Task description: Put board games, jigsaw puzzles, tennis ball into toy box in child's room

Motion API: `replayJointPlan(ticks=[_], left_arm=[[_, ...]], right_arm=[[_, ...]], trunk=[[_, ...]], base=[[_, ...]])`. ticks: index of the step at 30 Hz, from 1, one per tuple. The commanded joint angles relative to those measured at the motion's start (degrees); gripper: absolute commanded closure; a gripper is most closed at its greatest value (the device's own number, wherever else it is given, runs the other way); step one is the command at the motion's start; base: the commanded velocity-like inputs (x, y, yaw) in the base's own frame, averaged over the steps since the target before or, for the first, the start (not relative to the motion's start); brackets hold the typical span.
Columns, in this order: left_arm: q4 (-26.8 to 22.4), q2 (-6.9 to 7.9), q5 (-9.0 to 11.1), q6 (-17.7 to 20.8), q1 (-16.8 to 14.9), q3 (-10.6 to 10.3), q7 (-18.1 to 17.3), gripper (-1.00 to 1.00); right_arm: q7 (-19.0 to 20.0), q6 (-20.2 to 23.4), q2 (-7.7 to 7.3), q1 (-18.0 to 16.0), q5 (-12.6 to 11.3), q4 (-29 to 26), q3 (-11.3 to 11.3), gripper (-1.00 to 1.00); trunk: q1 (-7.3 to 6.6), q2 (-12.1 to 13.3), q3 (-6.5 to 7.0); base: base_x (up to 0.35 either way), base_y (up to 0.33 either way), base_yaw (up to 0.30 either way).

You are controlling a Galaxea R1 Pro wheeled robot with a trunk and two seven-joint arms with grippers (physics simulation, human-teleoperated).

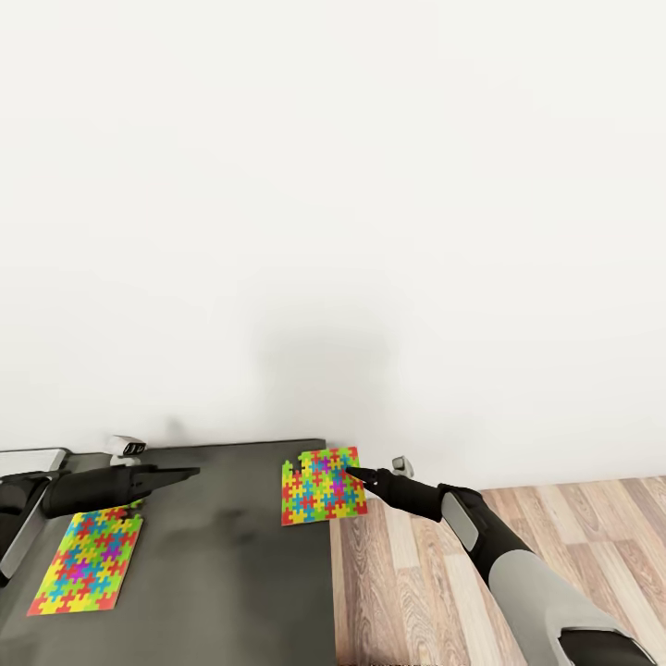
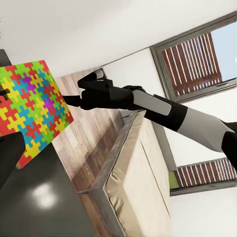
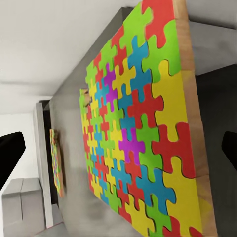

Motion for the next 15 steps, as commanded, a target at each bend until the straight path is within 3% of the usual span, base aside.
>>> replayJointPlan(ticks=[1, 15], left_arm=[[0.0, 0.02, 0.0, 0.6, 0.0, 0.0, -0.2, -1.00], [0.0, 0.02, 0.0, 0.6, 0.0, 0.0, -0.2, -1.00]], right_arm=[[0.0, 0.4, 0.00, 0.0, -0.3, 0.0, 0.0, -1.00], [-0.1, 0.4, 0.05, 0.0, -0.3, 0.0, 0.1, -1.00]], trunk=[[0.03, -0.1, -0.17], [0.03, -0.1, -0.76]], base=[[0.000, 0.000, 0.000], [0.000, 0.000, 0.000]])
